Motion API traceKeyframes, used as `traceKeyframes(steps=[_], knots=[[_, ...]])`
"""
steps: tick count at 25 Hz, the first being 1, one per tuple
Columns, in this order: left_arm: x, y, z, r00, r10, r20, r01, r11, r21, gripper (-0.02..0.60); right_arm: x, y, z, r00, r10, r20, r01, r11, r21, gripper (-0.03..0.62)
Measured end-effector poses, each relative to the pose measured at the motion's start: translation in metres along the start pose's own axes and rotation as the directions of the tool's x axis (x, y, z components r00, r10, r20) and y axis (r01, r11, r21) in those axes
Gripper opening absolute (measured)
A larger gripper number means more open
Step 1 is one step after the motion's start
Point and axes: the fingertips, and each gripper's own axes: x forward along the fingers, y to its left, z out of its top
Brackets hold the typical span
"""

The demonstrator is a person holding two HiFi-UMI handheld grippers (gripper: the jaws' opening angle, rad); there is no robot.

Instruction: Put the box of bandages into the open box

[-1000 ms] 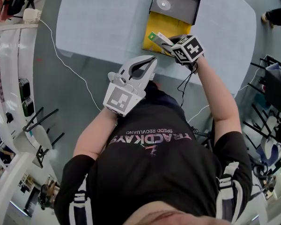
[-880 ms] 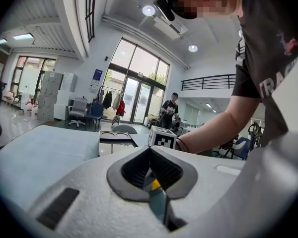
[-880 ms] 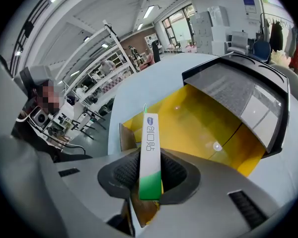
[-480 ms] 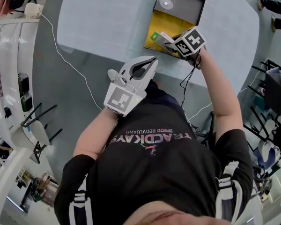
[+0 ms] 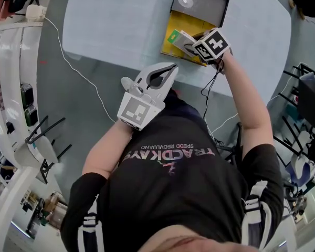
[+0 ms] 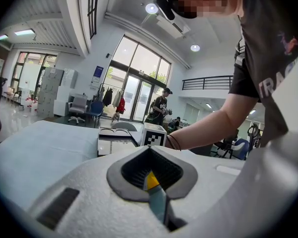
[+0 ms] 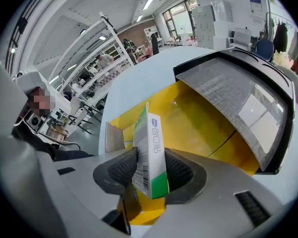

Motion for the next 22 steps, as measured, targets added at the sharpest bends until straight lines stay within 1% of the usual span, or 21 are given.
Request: traceKeyframes(steps=[6, 8, 11, 16, 19, 22], knots=[[-0.001, 0.002, -0.002, 1.0, -0.007, -0.006, 0.007, 1.0, 0.0, 0.017, 0.001, -0.008, 0.004, 0.998, -0.054, 0.023, 0.055, 0.998, -0.02, 0.189], [-0.003, 0.001, -0.003, 1.0, -0.007, -0.006, 0.007, 1.0, 0.002, 0.017, 0.0, -0.011, 0.003, 0.996, -0.087, 0.019, 0.088, 0.996, -0.031, 0.195], [-0.004, 0.0, -0.005, 1.0, -0.004, -0.01, 0.004, 1.0, -0.001, 0.017, 0.001, -0.017, -0.002, 0.99, -0.144, 0.001, 0.144, 0.986, -0.08, 0.195], [-0.004, 0.002, -0.005, 1.0, 0.0, -0.012, 0.0, 1.0, -0.001, 0.017, 0.001, -0.022, -0.002, 0.99, -0.143, 0.02, 0.143, 0.988, -0.051, 0.193], [-0.007, 0.001, -0.005, 1.0, -0.001, -0.013, 0.001, 1.0, 0.001, 0.017, -0.002, -0.02, 0.001, 0.987, -0.158, 0.042, 0.16, 0.986, -0.051, 0.163], [-0.01, 0.001, -0.004, 1.0, -0.004, -0.012, 0.004, 1.0, 0.007, 0.017, -0.009, -0.017, 0.007, 0.98, -0.181, 0.088, 0.185, 0.982, -0.039, 0.131]])
